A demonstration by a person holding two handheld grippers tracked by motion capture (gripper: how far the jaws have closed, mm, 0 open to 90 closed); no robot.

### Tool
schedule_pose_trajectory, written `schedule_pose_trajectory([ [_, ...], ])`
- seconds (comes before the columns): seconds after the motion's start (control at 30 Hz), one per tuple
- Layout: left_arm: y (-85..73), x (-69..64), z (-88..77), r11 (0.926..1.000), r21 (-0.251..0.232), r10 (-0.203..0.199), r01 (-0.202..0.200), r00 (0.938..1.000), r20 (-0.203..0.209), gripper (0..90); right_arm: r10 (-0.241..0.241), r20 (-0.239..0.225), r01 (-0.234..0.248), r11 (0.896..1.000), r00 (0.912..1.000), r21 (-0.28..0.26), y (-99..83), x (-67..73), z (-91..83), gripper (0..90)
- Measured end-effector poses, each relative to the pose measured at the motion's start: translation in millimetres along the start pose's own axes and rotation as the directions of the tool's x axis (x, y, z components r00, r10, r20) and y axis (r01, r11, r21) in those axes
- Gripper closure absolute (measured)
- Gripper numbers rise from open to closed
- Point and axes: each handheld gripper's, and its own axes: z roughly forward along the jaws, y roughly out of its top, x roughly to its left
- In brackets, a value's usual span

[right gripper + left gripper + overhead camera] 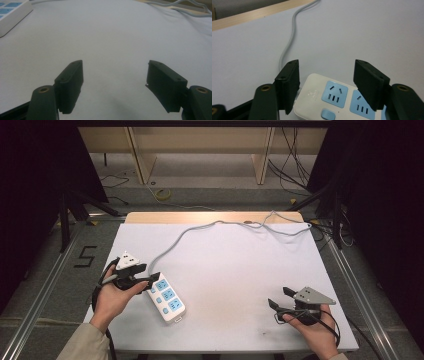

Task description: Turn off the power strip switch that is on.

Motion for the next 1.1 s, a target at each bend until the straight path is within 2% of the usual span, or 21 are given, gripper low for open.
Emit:
schedule_pose_trajectory([
  [0.13,-6.2,-2.0,0.3,0.9999,-0.016,-0.005,0.005,1.0000,0.008,29.0,-0.007,-0.007,0.007,1.000,1.0000,-0.006,0.4,0.6,-0.1,30.2],
  [0.23,-11.7,-2.8,1.9,0.9993,-0.037,-0.011,0.011,0.9998,0.016,26.5,-0.012,-0.008,0.012,1.000,0.9999,-0.008,0.5,0.7,0.1,30.1],
  [0.43,-17.1,-2.3,0.8,0.9978,-0.067,0.003,0.000,0.9995,0.032,24.0,-0.013,-0.009,0.013,1.000,0.9999,-0.010,0.7,1.0,-0.4,30.1],
  [0.8,-27.9,0.9,-3.8,0.9962,-0.087,0.005,-0.004,0.9999,0.014,23.8,-0.022,-0.015,0.022,1.000,0.9996,-0.011,0.9,1.5,-0.4,30.0],
  [1.1,-38.3,0.7,-6.6,0.9937,-0.101,0.048,-0.048,0.9989,-0.004,22.5,-0.022,-0.024,0.022,1.000,0.9995,-0.011,1.0,2.5,-0.2,29.9],
])
